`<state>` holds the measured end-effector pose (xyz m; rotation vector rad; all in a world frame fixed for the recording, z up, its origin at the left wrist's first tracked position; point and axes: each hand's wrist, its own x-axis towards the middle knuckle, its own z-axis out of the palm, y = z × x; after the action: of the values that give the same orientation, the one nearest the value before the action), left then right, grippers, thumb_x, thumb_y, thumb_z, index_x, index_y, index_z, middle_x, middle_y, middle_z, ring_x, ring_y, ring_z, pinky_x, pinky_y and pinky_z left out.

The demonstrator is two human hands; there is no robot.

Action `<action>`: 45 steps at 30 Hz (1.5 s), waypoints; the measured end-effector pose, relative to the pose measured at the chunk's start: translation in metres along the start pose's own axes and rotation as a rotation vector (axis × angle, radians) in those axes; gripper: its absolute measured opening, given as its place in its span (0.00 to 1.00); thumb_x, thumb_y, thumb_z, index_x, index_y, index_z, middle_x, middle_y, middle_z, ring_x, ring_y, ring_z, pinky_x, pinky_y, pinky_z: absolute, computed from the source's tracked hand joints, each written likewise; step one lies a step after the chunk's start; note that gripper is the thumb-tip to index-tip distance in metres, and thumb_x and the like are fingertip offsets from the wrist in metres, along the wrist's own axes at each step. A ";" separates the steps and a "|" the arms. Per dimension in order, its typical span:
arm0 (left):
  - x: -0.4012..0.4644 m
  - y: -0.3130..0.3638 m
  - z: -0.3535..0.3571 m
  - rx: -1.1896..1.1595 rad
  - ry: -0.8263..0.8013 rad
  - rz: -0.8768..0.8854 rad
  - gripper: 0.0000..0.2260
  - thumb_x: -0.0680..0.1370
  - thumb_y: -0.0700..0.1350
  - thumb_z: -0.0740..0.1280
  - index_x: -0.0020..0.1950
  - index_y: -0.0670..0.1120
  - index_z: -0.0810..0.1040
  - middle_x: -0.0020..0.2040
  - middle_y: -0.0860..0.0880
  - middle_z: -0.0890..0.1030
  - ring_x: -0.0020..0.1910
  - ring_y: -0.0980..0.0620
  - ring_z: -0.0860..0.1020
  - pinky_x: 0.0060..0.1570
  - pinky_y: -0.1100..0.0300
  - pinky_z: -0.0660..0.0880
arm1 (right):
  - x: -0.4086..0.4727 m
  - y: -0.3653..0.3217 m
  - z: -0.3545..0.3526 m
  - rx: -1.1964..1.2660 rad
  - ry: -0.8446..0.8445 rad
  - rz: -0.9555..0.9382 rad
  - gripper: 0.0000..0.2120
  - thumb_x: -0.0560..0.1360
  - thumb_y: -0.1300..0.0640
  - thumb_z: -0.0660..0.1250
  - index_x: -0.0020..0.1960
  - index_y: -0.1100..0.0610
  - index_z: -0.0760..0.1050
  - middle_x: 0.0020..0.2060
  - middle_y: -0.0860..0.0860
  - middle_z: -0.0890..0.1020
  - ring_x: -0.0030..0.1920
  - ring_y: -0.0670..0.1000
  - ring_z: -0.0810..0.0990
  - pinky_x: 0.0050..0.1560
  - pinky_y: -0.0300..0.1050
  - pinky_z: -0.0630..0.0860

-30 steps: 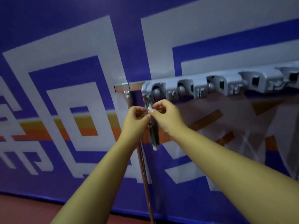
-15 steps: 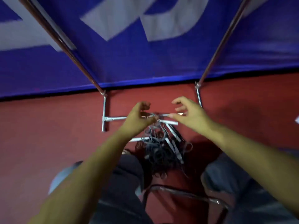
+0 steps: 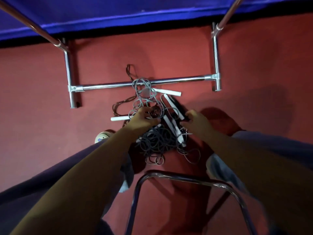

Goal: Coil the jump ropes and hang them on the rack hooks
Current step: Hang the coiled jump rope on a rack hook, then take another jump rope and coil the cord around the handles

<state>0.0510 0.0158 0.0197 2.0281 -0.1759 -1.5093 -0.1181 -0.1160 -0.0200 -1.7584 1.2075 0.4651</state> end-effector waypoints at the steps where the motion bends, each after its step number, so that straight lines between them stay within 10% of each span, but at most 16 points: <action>1: 0.007 -0.004 0.006 -0.008 -0.013 -0.019 0.21 0.75 0.43 0.72 0.64 0.47 0.68 0.51 0.49 0.76 0.40 0.57 0.76 0.32 0.69 0.73 | 0.013 0.003 0.008 0.006 -0.003 0.034 0.18 0.71 0.57 0.73 0.58 0.61 0.74 0.49 0.58 0.81 0.50 0.57 0.79 0.50 0.49 0.74; 8: 0.038 -0.022 0.026 -0.152 -0.028 -0.121 0.19 0.75 0.46 0.71 0.63 0.49 0.69 0.58 0.45 0.76 0.48 0.52 0.77 0.45 0.57 0.74 | 0.083 0.020 0.052 -0.033 0.016 0.216 0.17 0.75 0.63 0.61 0.63 0.54 0.70 0.60 0.56 0.76 0.62 0.59 0.74 0.63 0.52 0.68; 18: 0.041 -0.023 0.042 -0.304 -0.018 -0.183 0.21 0.76 0.49 0.69 0.67 0.48 0.68 0.59 0.47 0.76 0.57 0.50 0.77 0.51 0.54 0.76 | 0.095 0.020 0.077 -0.071 -0.002 0.222 0.14 0.73 0.56 0.70 0.55 0.63 0.75 0.53 0.61 0.79 0.54 0.61 0.78 0.49 0.49 0.73; 24: 0.033 -0.010 0.039 -0.503 0.021 -0.214 0.09 0.81 0.52 0.61 0.57 0.50 0.72 0.52 0.50 0.77 0.50 0.52 0.76 0.49 0.55 0.72 | 0.066 0.001 0.054 0.596 -0.195 0.206 0.09 0.70 0.60 0.75 0.41 0.60 0.75 0.29 0.52 0.75 0.26 0.45 0.71 0.26 0.38 0.66; 29: 0.010 0.022 0.030 -0.742 0.122 -0.178 0.16 0.83 0.53 0.54 0.62 0.45 0.73 0.50 0.47 0.79 0.46 0.51 0.77 0.48 0.54 0.73 | 0.006 -0.037 0.015 0.634 -0.328 -0.044 0.11 0.68 0.70 0.73 0.45 0.60 0.75 0.36 0.54 0.80 0.35 0.48 0.78 0.39 0.43 0.76; 33: -0.033 0.066 0.013 -0.556 0.206 0.114 0.17 0.82 0.34 0.51 0.68 0.44 0.69 0.53 0.46 0.78 0.44 0.51 0.77 0.43 0.61 0.77 | -0.046 -0.066 -0.022 0.380 -0.305 -0.236 0.14 0.66 0.68 0.72 0.40 0.51 0.73 0.36 0.45 0.79 0.37 0.43 0.76 0.41 0.42 0.72; 38: -0.122 0.118 -0.002 -0.051 -0.013 0.340 0.19 0.75 0.25 0.54 0.52 0.43 0.77 0.40 0.49 0.79 0.34 0.58 0.77 0.31 0.71 0.72 | -0.144 -0.104 -0.084 0.570 -0.342 -0.325 0.18 0.71 0.75 0.67 0.47 0.52 0.74 0.40 0.50 0.83 0.39 0.40 0.82 0.42 0.34 0.76; 45: -0.207 0.121 -0.001 0.035 0.158 0.480 0.06 0.78 0.40 0.66 0.44 0.47 0.81 0.39 0.47 0.79 0.39 0.50 0.74 0.39 0.60 0.71 | -0.267 -0.135 -0.159 0.666 -0.238 -0.568 0.16 0.70 0.76 0.68 0.48 0.57 0.73 0.37 0.50 0.85 0.40 0.46 0.83 0.43 0.38 0.78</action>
<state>0.0097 0.0093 0.2558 1.9409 -0.5818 -1.0503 -0.1479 -0.0971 0.3168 -1.3255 0.5523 -0.0709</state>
